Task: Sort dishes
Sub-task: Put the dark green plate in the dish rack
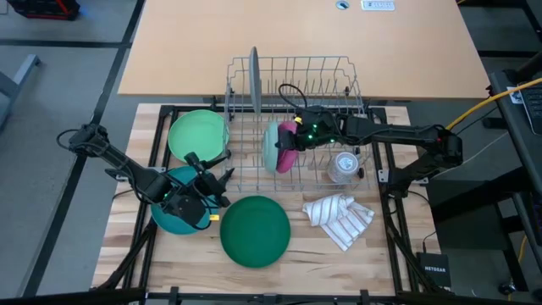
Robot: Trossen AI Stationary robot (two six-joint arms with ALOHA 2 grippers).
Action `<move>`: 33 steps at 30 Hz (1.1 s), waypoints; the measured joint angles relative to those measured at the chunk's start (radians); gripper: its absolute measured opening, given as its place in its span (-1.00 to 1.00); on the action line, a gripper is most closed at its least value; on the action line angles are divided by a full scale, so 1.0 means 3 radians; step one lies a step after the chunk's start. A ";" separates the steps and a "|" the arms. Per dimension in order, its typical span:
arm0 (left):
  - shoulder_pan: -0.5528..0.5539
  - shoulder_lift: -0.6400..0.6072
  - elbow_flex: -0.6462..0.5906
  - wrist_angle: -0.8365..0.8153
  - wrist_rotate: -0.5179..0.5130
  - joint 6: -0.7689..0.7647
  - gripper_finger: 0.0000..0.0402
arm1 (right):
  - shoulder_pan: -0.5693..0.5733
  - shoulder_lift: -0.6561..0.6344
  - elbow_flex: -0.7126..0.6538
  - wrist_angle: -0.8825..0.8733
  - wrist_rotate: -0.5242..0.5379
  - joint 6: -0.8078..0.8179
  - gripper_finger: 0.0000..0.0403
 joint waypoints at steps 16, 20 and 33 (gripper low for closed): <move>-0.0003 0.0000 -0.0001 0.0000 0.0001 -0.0008 -0.09 | -0.0025 -0.0502 0.0000 -0.0084 -0.0013 0.0005 -0.47; -0.0004 0.0000 -0.0001 -0.0001 0.0129 -0.0074 -0.09 | 0.0025 -0.0671 0.0000 -0.0099 -0.0053 0.0098 -0.47; -0.0004 0.0000 -0.0001 -0.0011 0.1559 -0.0952 -0.09 | 0.1367 -0.0502 0.0003 -0.0222 0.0216 0.0589 -0.47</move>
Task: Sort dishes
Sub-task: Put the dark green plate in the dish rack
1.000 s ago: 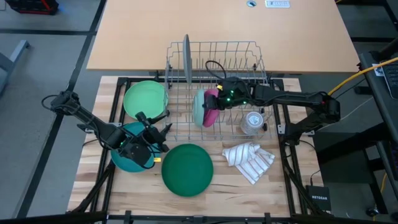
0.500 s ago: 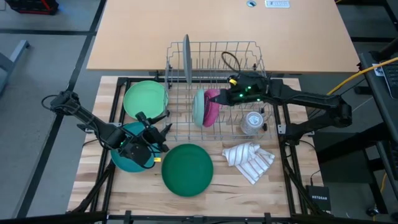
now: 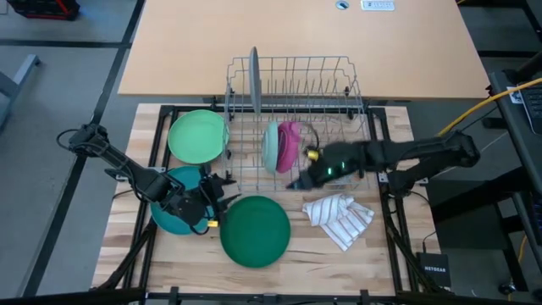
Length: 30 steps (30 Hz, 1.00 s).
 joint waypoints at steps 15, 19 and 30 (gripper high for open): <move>-0.0001 0.0010 0.0000 0.0000 0.0443 -0.0261 -0.09 | 0.1281 0.0984 0.0000 -0.0514 0.1347 0.2304 -0.47; -0.0023 0.0017 -0.0043 0.0019 0.0474 -0.0264 -0.09 | 0.1349 0.1260 0.0000 -0.0445 0.1409 0.2585 -0.47; -0.0243 0.0017 -0.0316 0.0032 0.0656 -0.0713 -0.09 | 0.1359 0.1709 0.0000 -0.0442 0.1401 0.2823 -0.47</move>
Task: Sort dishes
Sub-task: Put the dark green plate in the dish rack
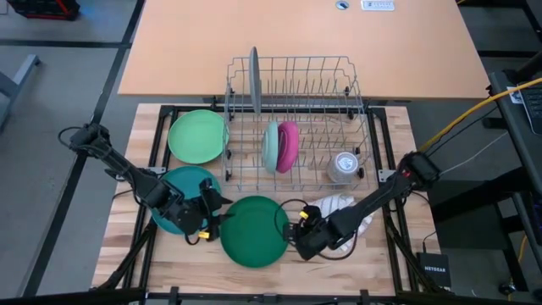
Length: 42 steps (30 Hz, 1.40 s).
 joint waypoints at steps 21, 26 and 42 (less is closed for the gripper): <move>-0.0134 0.0064 -0.0082 -0.0007 0.0038 -0.0252 -0.09 | -0.0001 0.0242 0.0000 0.0329 0.0117 0.0001 -0.47; -0.0135 0.0132 -0.0082 -0.0006 0.0041 -0.0262 -0.09 | -0.0001 0.0281 -0.0003 0.0318 0.0113 0.0000 -0.47; -0.0135 0.0175 -0.0082 -0.0007 0.0047 -0.0261 -0.09 | -0.0001 0.0533 -0.0001 0.0422 0.0300 -0.0159 -0.87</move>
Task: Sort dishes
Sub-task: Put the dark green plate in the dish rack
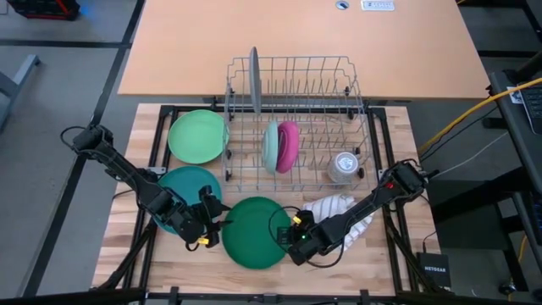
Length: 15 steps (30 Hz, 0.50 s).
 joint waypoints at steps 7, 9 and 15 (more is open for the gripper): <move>0.0000 0.0000 0.0000 -0.0001 0.0000 -0.0002 -0.09 | 0.0000 0.0014 0.0003 0.0090 0.0058 -0.0161 -0.87; 0.0000 0.0000 0.0000 0.0000 0.0000 -0.0017 -0.09 | 0.0000 0.0016 0.0002 0.0097 0.0066 -0.0241 -0.87; 0.0000 0.0000 0.0000 0.0001 0.0000 -0.0091 -0.09 | 0.0004 0.0008 0.0008 0.0125 0.0074 -0.0462 -0.94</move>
